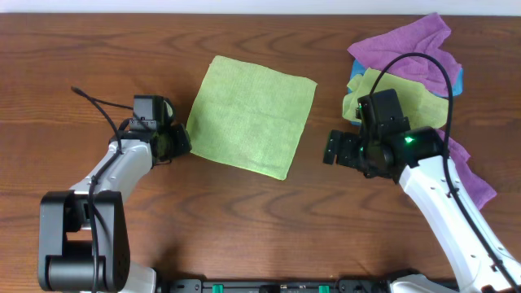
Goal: Fold the cloth
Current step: 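Position the left gripper at the cloth's left edge, then grasp the green cloth's left and right edges with both grippers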
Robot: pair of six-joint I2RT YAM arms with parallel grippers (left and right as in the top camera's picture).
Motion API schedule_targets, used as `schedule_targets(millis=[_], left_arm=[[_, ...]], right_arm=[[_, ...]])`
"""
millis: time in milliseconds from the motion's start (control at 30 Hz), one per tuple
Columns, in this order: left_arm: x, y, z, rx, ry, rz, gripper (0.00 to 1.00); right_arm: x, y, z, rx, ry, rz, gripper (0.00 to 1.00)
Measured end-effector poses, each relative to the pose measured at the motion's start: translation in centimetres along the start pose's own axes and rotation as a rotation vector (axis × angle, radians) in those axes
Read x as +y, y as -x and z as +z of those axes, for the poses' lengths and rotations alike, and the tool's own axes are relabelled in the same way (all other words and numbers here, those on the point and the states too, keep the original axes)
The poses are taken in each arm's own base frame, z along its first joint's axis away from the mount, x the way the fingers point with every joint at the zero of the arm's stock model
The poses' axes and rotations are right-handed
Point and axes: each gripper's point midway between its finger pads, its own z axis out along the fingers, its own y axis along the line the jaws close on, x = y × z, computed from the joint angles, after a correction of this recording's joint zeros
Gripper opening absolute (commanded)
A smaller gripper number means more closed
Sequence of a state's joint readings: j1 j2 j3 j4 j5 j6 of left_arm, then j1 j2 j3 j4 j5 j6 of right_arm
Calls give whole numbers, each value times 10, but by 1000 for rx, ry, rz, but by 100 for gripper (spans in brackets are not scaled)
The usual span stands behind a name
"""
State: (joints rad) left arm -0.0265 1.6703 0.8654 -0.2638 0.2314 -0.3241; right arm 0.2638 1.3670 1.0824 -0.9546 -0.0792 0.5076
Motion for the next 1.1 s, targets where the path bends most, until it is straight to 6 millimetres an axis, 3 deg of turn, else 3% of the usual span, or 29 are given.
schedule_targets(millis=[67, 333, 533, 767, 933, 1100], left_arm=[[1, -1, 0, 3, 3, 1, 24], [1, -1, 0, 4, 3, 7, 22], [-1, 0, 1, 1, -6, 12, 6], [-6, -3, 4, 17, -37, 9, 6], [-3, -14, 4, 65, -29, -12, 6], [3, -31, 2, 133, -1, -75, 6]], right_arm=[[0, 0, 0, 0, 0, 0, 99], [0, 0, 0, -1, 1, 0, 99], [0, 0, 0, -1, 0, 0, 99], [3, 5, 2, -23, 14, -25, 99], [20, 1, 29, -12, 131, -55, 91], [32, -27, 65, 123, 245, -64, 78]])
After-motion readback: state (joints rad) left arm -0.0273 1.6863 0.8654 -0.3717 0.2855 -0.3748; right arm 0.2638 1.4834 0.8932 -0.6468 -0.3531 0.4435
